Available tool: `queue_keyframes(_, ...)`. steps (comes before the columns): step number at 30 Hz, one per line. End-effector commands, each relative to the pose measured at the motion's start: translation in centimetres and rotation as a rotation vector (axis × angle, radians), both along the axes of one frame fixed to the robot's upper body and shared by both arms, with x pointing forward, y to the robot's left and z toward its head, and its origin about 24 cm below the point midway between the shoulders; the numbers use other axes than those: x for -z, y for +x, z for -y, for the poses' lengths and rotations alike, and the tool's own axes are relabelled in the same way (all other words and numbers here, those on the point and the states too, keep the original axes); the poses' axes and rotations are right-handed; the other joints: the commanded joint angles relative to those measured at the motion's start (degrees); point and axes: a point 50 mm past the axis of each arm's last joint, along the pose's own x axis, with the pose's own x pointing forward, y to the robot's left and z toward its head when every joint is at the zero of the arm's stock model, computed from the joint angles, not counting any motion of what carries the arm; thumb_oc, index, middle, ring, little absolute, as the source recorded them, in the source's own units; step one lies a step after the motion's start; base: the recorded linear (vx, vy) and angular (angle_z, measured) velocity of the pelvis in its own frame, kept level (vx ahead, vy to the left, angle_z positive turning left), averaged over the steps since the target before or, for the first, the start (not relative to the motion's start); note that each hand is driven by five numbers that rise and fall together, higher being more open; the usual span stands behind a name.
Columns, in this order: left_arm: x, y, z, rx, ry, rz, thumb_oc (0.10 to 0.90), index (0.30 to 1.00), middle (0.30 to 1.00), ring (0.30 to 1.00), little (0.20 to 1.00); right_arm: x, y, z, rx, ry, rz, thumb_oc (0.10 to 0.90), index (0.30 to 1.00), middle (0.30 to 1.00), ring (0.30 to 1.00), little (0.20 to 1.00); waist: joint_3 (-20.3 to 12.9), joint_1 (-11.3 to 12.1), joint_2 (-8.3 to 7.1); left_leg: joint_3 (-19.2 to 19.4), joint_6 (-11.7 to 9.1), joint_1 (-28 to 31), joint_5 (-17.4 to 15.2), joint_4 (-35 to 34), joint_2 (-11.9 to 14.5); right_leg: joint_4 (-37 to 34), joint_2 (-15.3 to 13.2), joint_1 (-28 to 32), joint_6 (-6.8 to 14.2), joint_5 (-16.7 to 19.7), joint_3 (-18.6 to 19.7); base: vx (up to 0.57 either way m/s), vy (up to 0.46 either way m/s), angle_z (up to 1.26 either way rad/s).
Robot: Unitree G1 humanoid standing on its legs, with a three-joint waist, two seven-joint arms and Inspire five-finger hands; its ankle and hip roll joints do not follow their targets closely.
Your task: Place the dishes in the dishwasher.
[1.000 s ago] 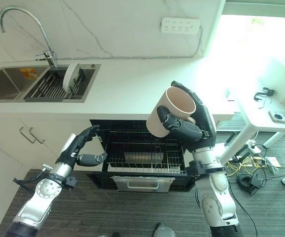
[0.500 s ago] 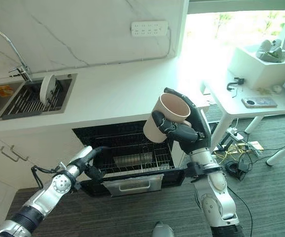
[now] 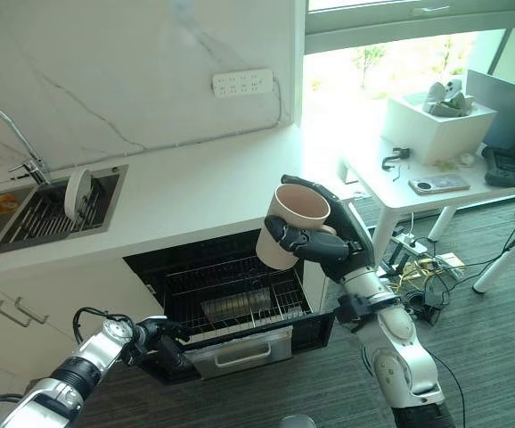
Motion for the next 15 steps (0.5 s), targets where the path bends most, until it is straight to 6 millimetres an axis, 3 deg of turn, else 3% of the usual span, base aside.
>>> queue_keyframes(1, 1.7, -4.5, 2.9, 0.189, -0.288, -0.376, 0.8, 0.9, 0.9, 0.9, 0.9, -6.0, 0.5, -0.6, -0.073, 0.097, 0.299, 0.4, 0.3, 0.3, 0.3, 0.3, 1.63, 0.31, -0.61, -4.5, -1.14, 1.19, -5.68, 2.63, 2.17, -0.75, 0.15, 4.67, 4.7, -5.65, 1.65, 0.02, 0.013, -0.05)
queue_keyframes(8, -1.5, -4.1, 3.7, 0.501, -0.285, -0.429, 0.8, 0.9, 0.9, 0.9, 0.9, -5.8, 0.7, -0.3, -0.061, 0.083, 0.29, 0.4, 0.3, 0.3, 0.3, 0.3, 1.68, 0.49, 0.1, -4.69, -1.14, 0.68, -5.49, 2.63, 1.86, -0.75, 0.06, 4.34, 4.58, -5.5, 1.55, 0.0, 0.001, -0.01)
queue_keyframes(13, -2.6, -3.4, 3.9, 0.5, -0.276, -0.343, 0.8, 0.9, 0.9, 0.9, 0.9, -5.5, 0.7, -0.2, -0.046, 0.079, 0.286, 0.4, 0.3, 0.3, 0.3, 0.3, 1.59, 0.86, 0.27, -4.98, -1.05, 0.46, -5.45, 2.63, 1.62, -0.75, -0.05, 4.32, 4.54, -5.47, 1.24, 0.0, 0.0, 0.01)
queue_keyframes(15, -3.5, -2.1, 3.9, 0.396, -0.299, -0.19, 0.8, 0.9, 0.9, 0.9, 0.9, -5.3, 0.5, -0.1, -0.031, 0.073, 0.282, 0.4, 0.3, 0.3, 0.3, 0.3, 1.65, 1.28, 0.22, -5.31, -1.07, 0.74, -5.67, 2.63, 1.46, -0.75, -0.3, 4.88, 4.63, -5.79, 0.79, 0.03, 0.012, 0.07)
